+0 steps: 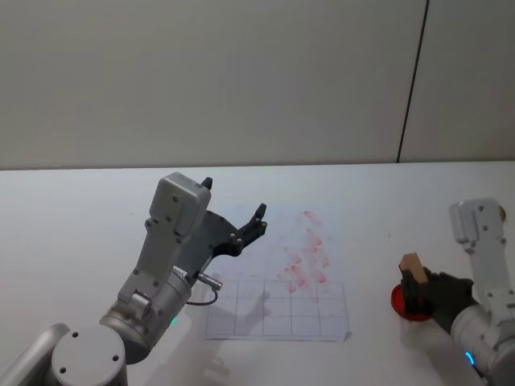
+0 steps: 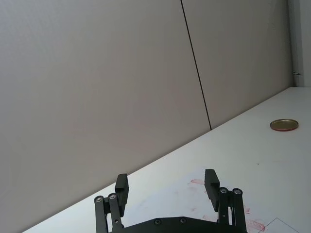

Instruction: Use the one hand to pick up the stamp and affix it onto the A4 paper.

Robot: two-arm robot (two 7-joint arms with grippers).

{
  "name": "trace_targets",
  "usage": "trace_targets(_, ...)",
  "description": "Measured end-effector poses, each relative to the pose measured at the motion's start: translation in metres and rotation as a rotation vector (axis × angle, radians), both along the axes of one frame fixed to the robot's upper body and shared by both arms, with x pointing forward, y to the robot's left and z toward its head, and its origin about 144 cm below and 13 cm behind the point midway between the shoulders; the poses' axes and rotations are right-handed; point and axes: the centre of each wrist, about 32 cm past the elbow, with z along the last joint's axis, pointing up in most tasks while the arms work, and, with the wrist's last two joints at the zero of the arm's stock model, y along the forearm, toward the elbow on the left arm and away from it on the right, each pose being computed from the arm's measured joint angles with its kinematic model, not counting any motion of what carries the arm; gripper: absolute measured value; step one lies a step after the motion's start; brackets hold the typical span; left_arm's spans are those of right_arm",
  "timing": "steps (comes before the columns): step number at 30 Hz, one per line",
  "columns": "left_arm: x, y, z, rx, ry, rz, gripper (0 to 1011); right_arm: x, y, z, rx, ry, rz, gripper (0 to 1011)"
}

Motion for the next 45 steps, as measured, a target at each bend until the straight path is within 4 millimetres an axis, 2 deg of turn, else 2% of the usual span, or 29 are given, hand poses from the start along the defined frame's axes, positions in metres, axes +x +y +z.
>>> trace_targets(11,0.0,0.0,0.0,0.0,0.0,0.0,993,0.005,-0.002,-0.017,0.014,0.044,-0.001,233)
trace_targets(14,0.0,0.0,0.0,0.0,0.0,0.0,993,0.006,-0.002,-0.02,0.019,0.047,0.0,327)
trace_targets(15,0.0,0.0,0.0,0.0,0.0,0.0,993,0.006,-0.002,-0.021,0.021,0.047,0.001,390)
trace_targets(17,0.0,0.0,0.0,0.0,0.0,0.0,993,0.007,-0.002,-0.022,0.023,0.044,0.002,423)
trace_targets(19,0.0,0.0,0.0,0.0,0.0,0.0,993,0.007,-0.002,-0.023,0.026,0.037,0.004,510)
trace_targets(24,0.0,0.0,0.0,0.0,0.0,0.0,993,0.006,-0.002,-0.023,0.023,0.008,0.008,652)
trace_targets(25,0.0,0.0,0.0,0.0,0.0,0.0,993,0.005,-0.002,-0.022,0.02,-0.007,0.01,709)
trace_targets(26,0.0,0.0,0.0,0.0,0.0,0.0,993,0.005,-0.002,-0.022,0.02,-0.007,0.01,709)
trace_targets(28,0.0,0.0,0.0,0.0,0.0,0.0,993,0.003,-0.002,-0.02,0.013,-0.039,0.012,806)
trace_targets(36,0.0,0.0,0.0,0.0,0.0,0.0,993,-0.005,-0.001,-0.013,-0.013,-0.132,0.019,1000)
trace_targets(45,0.0,0.0,0.0,0.0,0.0,0.0,993,-0.021,-0.001,-0.004,-0.055,-0.262,0.014,1001)
